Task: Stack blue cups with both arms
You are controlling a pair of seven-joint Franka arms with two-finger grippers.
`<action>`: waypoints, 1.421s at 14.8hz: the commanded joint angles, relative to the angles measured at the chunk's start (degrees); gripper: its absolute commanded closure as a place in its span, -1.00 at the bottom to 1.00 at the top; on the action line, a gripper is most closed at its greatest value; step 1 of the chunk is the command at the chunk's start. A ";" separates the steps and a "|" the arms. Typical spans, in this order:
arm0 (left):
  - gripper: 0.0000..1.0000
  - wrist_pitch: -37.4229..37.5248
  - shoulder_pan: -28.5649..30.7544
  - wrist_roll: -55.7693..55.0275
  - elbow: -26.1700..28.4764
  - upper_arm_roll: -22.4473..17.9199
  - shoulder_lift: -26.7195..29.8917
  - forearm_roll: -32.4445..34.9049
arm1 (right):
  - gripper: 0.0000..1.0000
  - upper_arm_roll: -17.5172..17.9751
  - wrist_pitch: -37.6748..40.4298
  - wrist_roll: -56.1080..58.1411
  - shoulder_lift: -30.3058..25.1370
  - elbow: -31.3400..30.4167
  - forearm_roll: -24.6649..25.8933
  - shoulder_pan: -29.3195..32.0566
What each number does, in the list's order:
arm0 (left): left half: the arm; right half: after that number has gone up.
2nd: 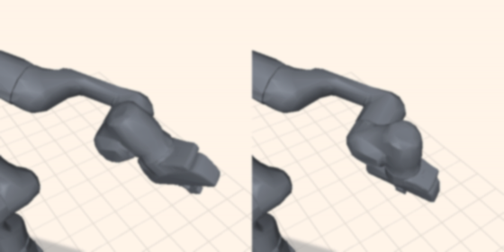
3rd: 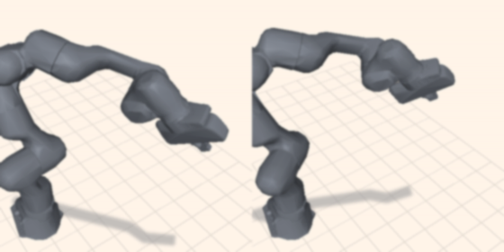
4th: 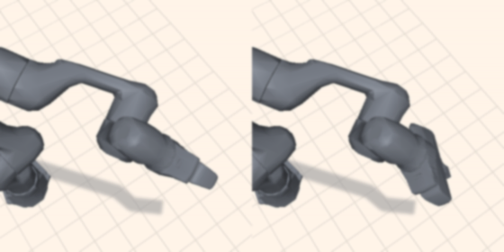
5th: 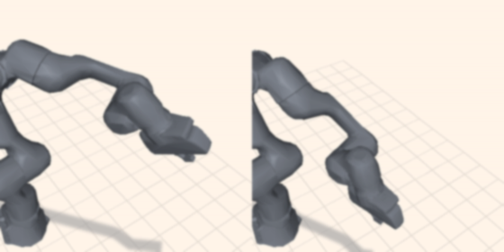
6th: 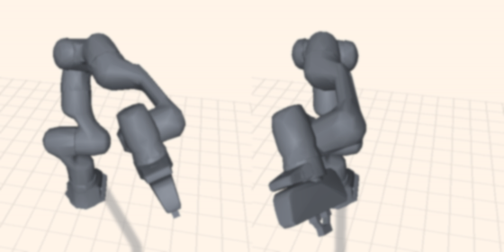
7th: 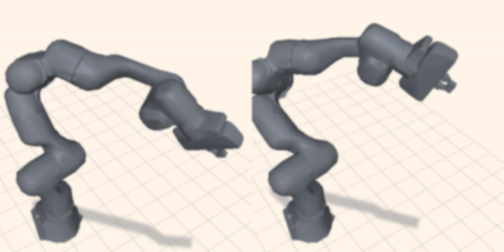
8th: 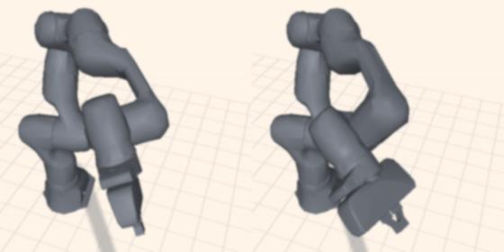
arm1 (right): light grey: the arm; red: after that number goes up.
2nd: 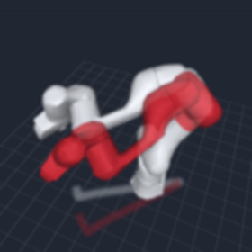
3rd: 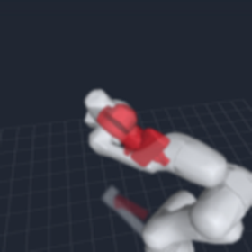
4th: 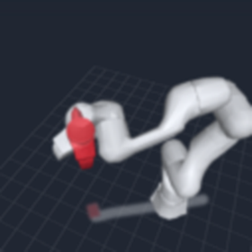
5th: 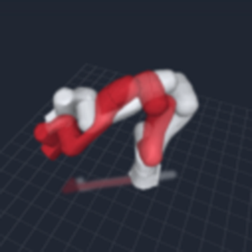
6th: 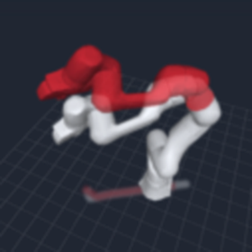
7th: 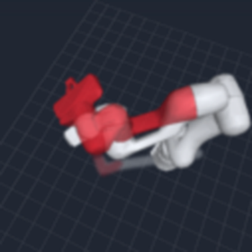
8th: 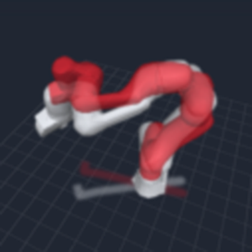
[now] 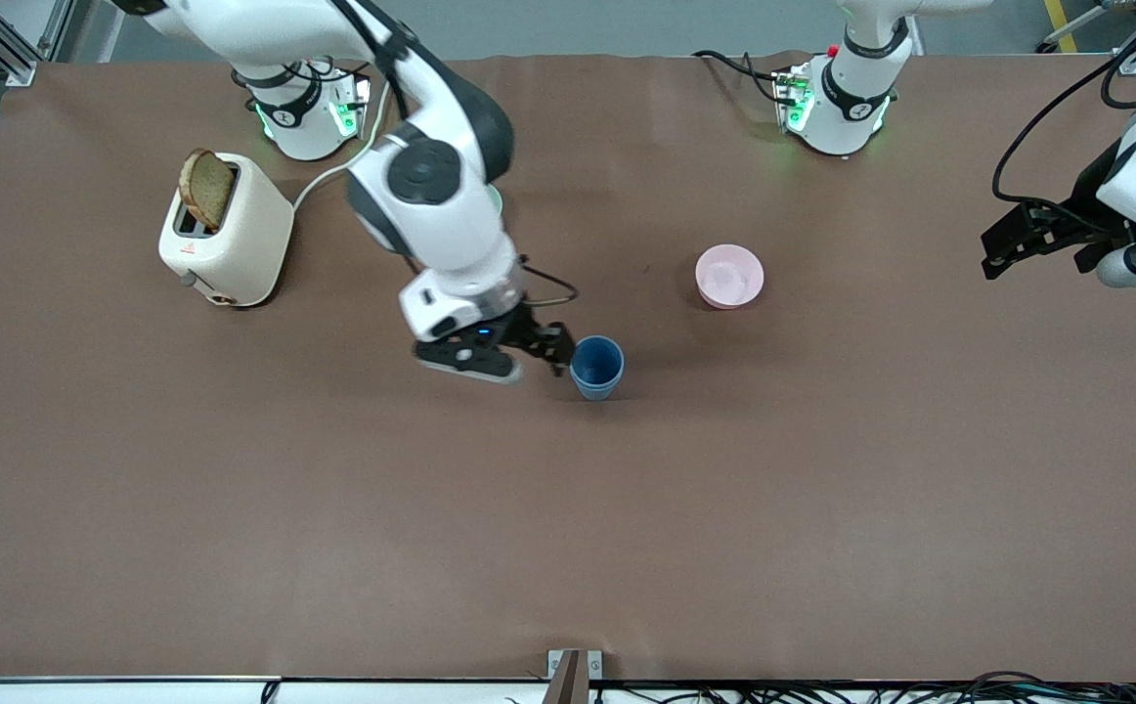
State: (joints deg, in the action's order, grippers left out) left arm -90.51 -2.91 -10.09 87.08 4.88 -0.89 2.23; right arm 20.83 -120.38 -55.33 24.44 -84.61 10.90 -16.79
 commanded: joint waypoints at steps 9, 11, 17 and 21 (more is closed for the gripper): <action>-1.00 0.60 0.28 0.69 -0.68 0.22 0.10 -0.21 | -1.00 -18.43 22.36 40.63 -22.32 -4.78 -10.37 14.06; -1.00 0.42 0.28 0.69 -0.68 0.22 0.09 -0.12 | -1.00 -21.08 25.79 42.66 -24.25 -4.69 -10.37 14.93; -1.00 0.42 0.19 0.77 -0.68 0.22 0.01 0.05 | -1.00 -21.62 35.98 52.95 -26.02 -0.31 -10.38 20.56; -1.00 0.59 0.28 4.46 -0.86 0.22 0.09 -0.30 | -1.00 -21.62 39.51 53.66 -26.02 1.29 -10.37 21.71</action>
State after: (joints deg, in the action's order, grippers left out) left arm -90.53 -2.92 -7.79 86.99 4.88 -0.92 2.23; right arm -1.33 -82.33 -2.56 -1.20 -83.37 1.33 4.03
